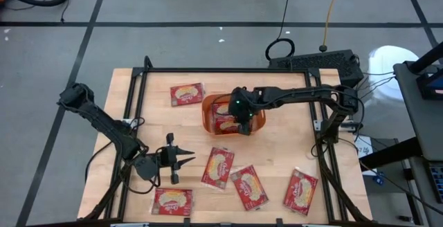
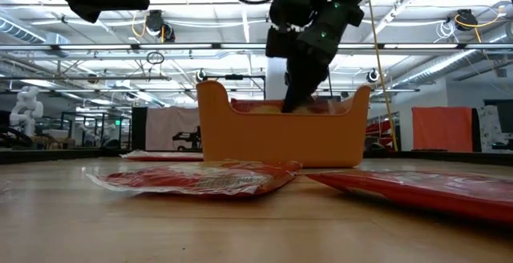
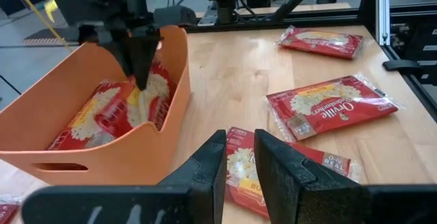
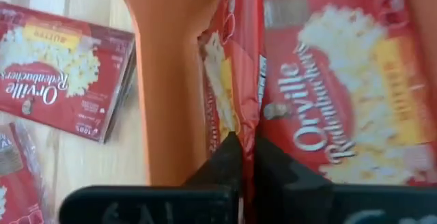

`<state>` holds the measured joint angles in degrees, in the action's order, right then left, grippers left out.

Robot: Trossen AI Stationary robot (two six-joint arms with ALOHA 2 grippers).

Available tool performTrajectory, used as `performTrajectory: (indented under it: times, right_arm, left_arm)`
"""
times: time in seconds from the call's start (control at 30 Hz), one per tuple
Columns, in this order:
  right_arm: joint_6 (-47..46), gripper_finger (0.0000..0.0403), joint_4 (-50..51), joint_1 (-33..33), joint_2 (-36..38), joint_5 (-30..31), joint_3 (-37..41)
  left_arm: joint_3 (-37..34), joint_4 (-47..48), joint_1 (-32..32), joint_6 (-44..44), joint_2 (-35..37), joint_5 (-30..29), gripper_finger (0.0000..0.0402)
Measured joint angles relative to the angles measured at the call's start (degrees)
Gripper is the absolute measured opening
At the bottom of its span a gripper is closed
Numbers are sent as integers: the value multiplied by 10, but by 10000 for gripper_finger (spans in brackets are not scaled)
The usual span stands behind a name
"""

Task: Sort popcorn bags into baskets
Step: Put the red popcorn bag into the orange bin

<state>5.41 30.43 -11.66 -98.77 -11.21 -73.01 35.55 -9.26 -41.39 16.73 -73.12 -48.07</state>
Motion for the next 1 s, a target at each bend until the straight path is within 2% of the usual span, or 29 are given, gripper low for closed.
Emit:
performTrajectory:
  times: [0.17, 0.43, 0.6, 0.73, 1.0]
  right_arm:
    - [7, 12, 24, -8, 9, 3, -44]
    - [42, 3, 82, -51, 10, -76, -130]
    - [61, 3, 103, -94, 10, -91, -136]
    - [59, 4, 111, -116, -5, -142, -137]
    - [68, 4, 94, -118, -39, -139, -137]
  left_arm:
    - [0, 1, 0, 2, 0, 0, 81]
    - [0, 0, -4, 10, 0, 2, 81]
    - [0, 0, -4, 9, 0, 2, 81]
    - [0, -3, -4, 10, 0, 2, 81]
    - [1, -16, -4, 0, 0, 5, 81]
